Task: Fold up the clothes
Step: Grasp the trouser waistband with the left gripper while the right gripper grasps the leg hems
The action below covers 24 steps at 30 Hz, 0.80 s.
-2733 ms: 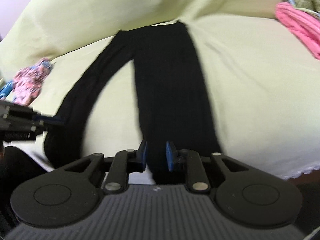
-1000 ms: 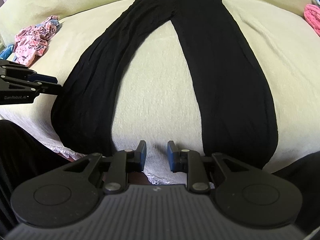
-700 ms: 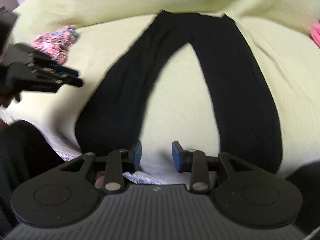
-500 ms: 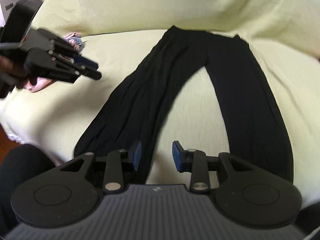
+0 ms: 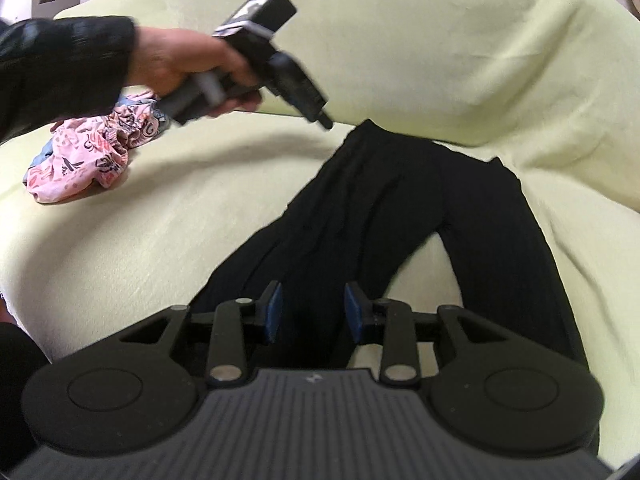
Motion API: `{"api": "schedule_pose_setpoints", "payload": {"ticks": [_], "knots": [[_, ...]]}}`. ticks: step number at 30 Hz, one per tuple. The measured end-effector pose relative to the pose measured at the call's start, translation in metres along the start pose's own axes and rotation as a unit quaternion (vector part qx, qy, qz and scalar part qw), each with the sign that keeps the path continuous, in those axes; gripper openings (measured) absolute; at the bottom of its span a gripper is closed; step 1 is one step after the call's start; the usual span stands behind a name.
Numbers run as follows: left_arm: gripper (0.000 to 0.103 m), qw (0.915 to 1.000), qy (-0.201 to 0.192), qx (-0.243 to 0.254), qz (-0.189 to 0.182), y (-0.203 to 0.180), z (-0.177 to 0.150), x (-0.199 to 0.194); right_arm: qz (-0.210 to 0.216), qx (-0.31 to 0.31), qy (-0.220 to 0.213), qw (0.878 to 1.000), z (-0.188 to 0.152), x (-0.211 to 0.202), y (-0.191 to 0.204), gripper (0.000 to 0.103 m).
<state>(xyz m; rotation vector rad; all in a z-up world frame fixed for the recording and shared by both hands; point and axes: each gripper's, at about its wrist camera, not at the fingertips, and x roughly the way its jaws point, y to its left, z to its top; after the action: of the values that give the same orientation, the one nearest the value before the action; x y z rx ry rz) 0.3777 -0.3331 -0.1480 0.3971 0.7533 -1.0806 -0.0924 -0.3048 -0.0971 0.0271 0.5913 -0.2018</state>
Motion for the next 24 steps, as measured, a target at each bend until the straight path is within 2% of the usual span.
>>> {"api": "schedule_pose_setpoints", "payload": {"ticks": [5, 11, 16, 17, 18, 19, 24], "knots": [[0.038, 0.9971, -0.010, -0.074, -0.015, 0.022, 0.028, 0.047, 0.006, -0.016, -0.006, 1.000, -0.013, -0.016, 0.012, 0.030], [0.039, 0.9945, 0.014, -0.103, 0.011, 0.032, 0.038, 0.094, 0.020, -0.041, -0.010, 0.999, -0.028, -0.033, 0.024, 0.039], [0.037, 0.9895, 0.006, -0.143, -0.019, 0.041, 0.045, 0.106, 0.030, -0.061, 0.015, 0.998, -0.042, -0.045, 0.030, 0.042], [0.032, 0.9890, 0.007, -0.146, -0.024, 0.041, 0.047, 0.109, 0.033, -0.058, 0.024, 0.997, -0.044, -0.046, 0.032, 0.042], [0.011, 0.9893, 0.008, -0.144, -0.023, 0.041, 0.049, 0.110, 0.037, -0.054, 0.033, 0.997, -0.045, -0.048, 0.033, 0.042], [0.002, 0.9897, 0.010, -0.142, -0.019, 0.040, 0.050, 0.111, 0.039, -0.052, 0.038, 0.997, -0.045, -0.049, 0.036, 0.042], [0.000, 0.9897, 0.005, -0.143, -0.010, 0.036, 0.049, 0.107, 0.053, -0.037, 0.061, 0.996, -0.041, -0.047, 0.061, 0.042]]}}
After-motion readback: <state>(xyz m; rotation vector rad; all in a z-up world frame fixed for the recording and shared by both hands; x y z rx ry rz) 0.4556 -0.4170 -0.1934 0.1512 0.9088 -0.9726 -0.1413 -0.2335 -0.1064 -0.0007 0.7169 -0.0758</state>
